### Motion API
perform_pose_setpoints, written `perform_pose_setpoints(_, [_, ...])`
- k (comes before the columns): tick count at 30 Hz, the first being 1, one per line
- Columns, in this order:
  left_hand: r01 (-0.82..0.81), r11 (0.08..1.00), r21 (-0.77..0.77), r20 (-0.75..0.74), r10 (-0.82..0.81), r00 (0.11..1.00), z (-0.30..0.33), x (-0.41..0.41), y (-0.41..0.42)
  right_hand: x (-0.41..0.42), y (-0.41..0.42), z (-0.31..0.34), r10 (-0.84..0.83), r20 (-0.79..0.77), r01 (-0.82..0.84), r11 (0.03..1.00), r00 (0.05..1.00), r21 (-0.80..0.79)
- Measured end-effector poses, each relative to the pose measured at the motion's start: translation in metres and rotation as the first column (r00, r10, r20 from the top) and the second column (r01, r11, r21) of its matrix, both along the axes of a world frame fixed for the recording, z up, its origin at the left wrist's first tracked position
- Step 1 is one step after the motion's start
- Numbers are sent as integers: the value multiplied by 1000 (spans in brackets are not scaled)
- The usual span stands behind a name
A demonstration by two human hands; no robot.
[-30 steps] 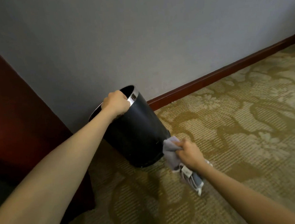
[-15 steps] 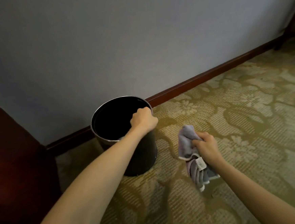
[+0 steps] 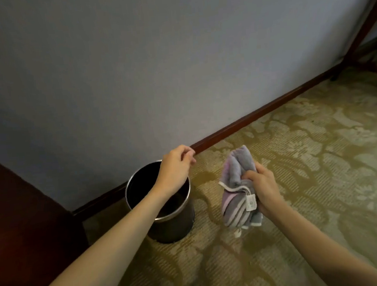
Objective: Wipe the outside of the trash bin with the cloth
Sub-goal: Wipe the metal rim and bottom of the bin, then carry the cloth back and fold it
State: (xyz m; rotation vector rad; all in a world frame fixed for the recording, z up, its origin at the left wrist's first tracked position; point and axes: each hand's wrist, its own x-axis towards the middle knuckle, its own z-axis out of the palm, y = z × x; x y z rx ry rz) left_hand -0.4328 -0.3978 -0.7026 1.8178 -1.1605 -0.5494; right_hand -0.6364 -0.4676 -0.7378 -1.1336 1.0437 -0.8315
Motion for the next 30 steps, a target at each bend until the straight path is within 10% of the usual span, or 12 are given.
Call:
perform_pose_setpoints(6, [65, 998, 23, -218, -58, 974, 202, 0, 6, 12, -17, 208, 32, 144, -27, 999, 989, -38])
perform_pose_setpoints(16, [70, 996, -60, -140, -78, 987, 560, 8, 38, 31, -7, 578, 47, 317, -6, 991, 947, -131])
perform_pose_setpoints(23, [-69, 997, -14, -76, 68, 995, 686, 16, 61, 54, 2, 734, 127, 533, -82, 991, 837, -106])
perform_pose_setpoints(30, [45, 998, -40, -697, -60, 715, 721, 44, 122, 125, 45, 778, 308, 742, -253, 948, 595, -190])
